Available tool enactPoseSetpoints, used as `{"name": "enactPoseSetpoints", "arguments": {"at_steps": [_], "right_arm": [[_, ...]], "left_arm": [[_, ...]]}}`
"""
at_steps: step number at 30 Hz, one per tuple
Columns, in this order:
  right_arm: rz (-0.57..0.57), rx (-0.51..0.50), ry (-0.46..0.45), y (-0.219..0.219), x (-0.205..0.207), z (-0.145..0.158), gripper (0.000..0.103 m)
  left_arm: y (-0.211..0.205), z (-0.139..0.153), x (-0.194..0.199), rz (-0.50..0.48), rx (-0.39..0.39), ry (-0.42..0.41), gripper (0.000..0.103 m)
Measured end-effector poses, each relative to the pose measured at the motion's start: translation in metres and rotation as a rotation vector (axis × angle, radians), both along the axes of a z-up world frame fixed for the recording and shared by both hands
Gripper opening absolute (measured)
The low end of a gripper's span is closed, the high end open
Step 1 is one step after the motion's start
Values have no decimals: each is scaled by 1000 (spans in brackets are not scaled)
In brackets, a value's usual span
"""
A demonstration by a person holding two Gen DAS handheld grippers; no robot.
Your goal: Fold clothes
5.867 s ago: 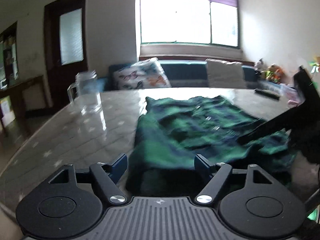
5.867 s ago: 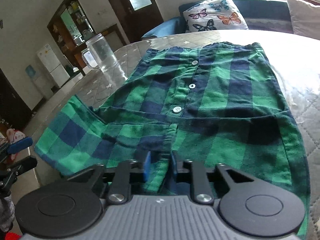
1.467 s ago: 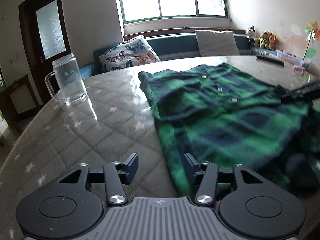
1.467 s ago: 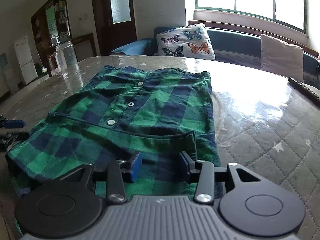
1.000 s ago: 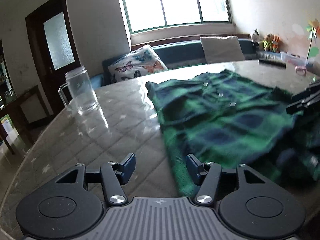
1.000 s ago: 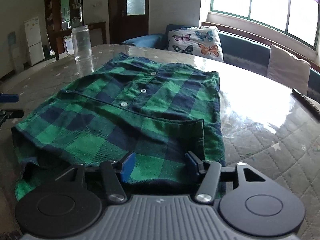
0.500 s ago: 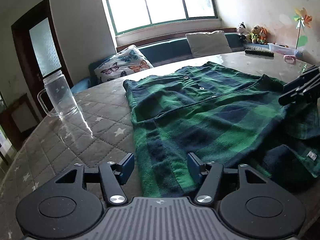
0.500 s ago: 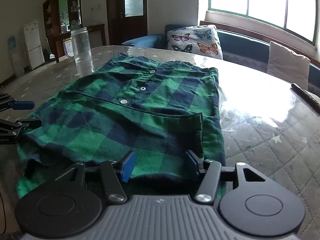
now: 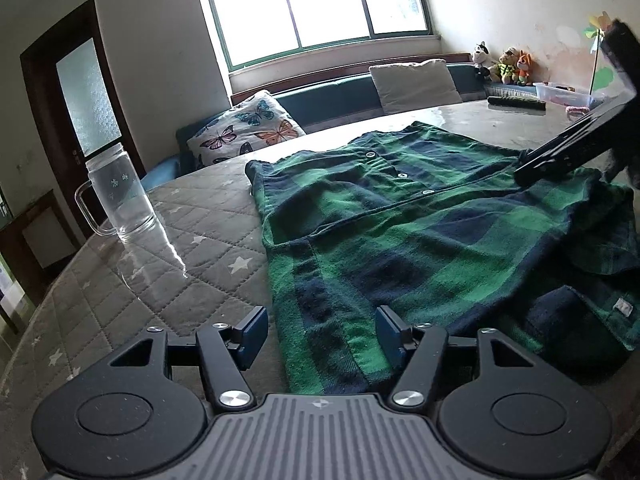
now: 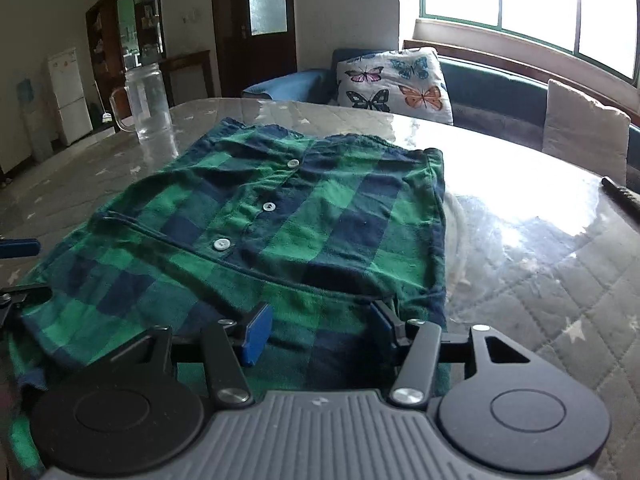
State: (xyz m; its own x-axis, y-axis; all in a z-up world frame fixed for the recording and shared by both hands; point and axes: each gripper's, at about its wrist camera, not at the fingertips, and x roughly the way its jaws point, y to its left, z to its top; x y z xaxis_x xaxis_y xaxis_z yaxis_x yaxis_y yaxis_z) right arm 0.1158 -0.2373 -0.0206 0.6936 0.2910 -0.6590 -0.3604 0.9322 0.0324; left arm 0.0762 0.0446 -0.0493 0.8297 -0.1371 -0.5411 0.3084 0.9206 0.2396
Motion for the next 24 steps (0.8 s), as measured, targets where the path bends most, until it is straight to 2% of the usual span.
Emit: {"name": "enactPoseSetpoints", "arguments": {"at_steps": [6, 13, 17, 22, 24], "right_arm": [[35, -74, -22, -5, -41, 1, 55], [-16, -87, -39, -22, -66, 8, 49], [-37, -100, -73, -26, -65, 15, 48], [-67, -127, -39, -35, -65, 4, 48], [-71, -122, -52, -36, -69, 7, 50]], "left_arm": [[2, 1, -6, -7, 22, -5, 66], [6, 7, -20, -16, 49, -17, 68], [3, 9, -31, -43, 76, -22, 69], [-3, 10, -49, -108, 117, -34, 71], [-7, 9, -55, -146, 129, -31, 71]]}}
